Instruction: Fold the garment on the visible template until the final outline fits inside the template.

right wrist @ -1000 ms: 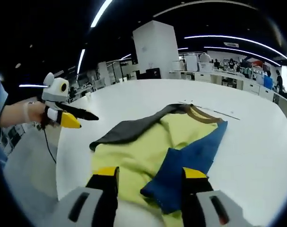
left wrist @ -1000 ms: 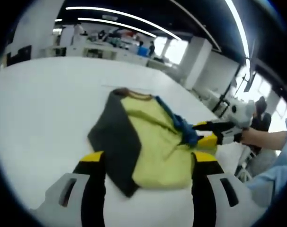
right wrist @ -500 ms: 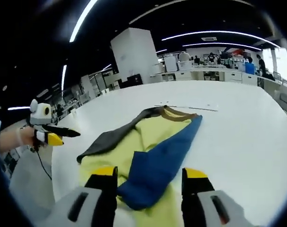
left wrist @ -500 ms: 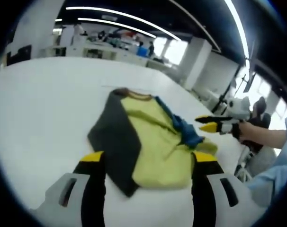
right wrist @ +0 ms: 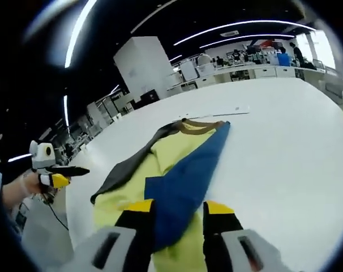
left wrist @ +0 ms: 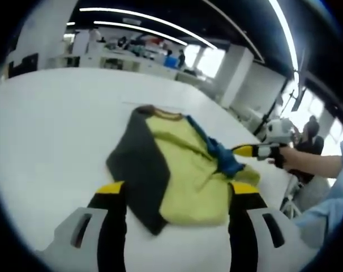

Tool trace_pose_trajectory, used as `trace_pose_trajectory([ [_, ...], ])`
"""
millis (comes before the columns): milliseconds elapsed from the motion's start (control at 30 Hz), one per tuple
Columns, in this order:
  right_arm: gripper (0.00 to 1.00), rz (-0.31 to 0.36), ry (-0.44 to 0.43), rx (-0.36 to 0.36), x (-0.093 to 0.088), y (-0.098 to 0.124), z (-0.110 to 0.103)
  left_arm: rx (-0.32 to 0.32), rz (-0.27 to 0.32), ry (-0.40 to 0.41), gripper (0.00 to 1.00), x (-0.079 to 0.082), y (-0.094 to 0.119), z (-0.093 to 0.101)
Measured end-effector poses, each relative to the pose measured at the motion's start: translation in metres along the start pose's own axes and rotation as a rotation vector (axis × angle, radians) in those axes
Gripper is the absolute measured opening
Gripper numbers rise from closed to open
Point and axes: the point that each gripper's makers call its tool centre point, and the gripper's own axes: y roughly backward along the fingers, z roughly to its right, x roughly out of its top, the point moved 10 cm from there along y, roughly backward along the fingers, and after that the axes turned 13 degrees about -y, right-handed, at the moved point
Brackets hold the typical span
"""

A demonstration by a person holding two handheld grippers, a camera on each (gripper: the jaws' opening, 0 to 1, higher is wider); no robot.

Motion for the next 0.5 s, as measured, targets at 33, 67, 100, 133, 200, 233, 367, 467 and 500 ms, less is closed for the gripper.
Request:
trace_pose_trajectory([
  [33, 0.27, -0.005, -0.008, 0.001, 0.0, -0.0018, 0.0024, -0.001, 0.001, 0.001, 0.69, -0.0001, 0.0, 0.0001],
  [67, 0.25, -0.011, -0.021, 0.002, -0.0002, -0.0038, 0.0051, -0.001, 0.001, 0.002, 0.68, -0.0003, 0.0, -0.0002],
  [100, 0.24, -0.013, -0.029, 0.005, -0.0008, -0.0039, 0.0051, -0.001, 0.0, 0.001, 0.68, -0.0006, 0.0, -0.0005],
  [133, 0.22, -0.016, -0.049, 0.012, -0.0017, -0.0043, 0.0051, 0.001, -0.001, 0.002, 0.68, -0.0009, 0.0005, 0.0002],
  [200, 0.16, -0.032, -0.078, 0.023, -0.0052, -0.0024, 0.0007, 0.002, 0.001, 0.007, 0.68, -0.0014, 0.0014, 0.0012],
  [233, 0.14, -0.032, -0.075, 0.021, -0.0054, -0.0024, 0.0025, 0.003, -0.001, 0.006, 0.68, -0.0017, 0.0017, 0.0014],
  [367, 0.02, -0.033, -0.065, 0.019, -0.0063, -0.0014, 0.0019, 0.003, -0.004, 0.009, 0.68, -0.0035, 0.0021, 0.0002],
  [467, 0.0, -0.031, -0.057, 0.011, -0.0054, -0.0011, 0.0037, 0.001, -0.007, 0.009, 0.68, -0.0046, 0.002, 0.0001],
  [500, 0.0, -0.032, -0.057, 0.006, -0.0054, -0.0003, 0.004, 0.001, -0.008, 0.01, 0.68, -0.0045, 0.0024, 0.0018],
])
